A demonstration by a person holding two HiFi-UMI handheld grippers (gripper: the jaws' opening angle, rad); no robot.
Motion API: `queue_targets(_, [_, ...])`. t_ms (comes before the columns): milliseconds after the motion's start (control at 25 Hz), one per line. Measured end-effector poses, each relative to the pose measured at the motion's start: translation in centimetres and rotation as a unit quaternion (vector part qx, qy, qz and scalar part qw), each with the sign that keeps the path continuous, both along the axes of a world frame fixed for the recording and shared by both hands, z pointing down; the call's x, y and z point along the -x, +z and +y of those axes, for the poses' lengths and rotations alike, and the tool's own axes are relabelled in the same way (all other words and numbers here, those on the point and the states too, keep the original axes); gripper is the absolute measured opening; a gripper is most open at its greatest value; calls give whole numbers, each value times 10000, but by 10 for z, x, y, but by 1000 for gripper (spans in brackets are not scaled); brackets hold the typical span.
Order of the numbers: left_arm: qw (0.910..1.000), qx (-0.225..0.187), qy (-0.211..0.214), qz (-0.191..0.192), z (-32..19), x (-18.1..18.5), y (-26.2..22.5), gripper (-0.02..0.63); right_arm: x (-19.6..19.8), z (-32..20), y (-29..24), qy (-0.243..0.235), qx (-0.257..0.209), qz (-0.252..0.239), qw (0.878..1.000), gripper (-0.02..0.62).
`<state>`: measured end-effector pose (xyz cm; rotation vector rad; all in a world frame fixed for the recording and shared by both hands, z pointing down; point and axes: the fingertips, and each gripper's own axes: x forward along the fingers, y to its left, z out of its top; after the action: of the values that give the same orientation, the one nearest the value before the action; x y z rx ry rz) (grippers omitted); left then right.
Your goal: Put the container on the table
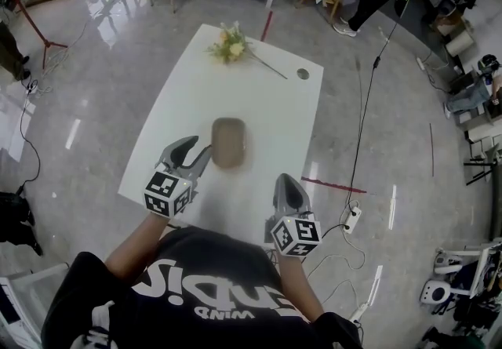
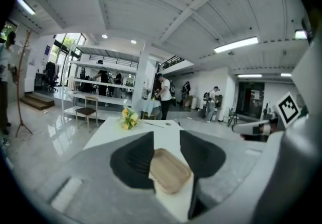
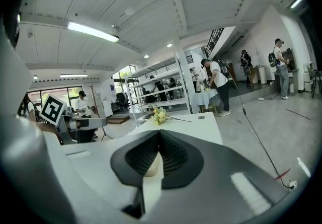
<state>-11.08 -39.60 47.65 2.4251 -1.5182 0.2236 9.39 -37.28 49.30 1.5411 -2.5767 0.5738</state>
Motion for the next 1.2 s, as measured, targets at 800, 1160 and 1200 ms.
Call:
queue_targets(800, [9987, -173, -484, 18, 41, 20, 18, 3, 3, 14, 12, -67, -186, 146, 9997, -2])
queue_targets(1160, [9984, -170, -470, 270, 38, 18, 14, 3, 4, 12, 7, 24, -325, 216, 9992, -2])
queue_targets(1200, [9983, -167, -479, 290, 38, 18, 14, 3, 4, 12, 7, 25, -335, 222, 9992, -2])
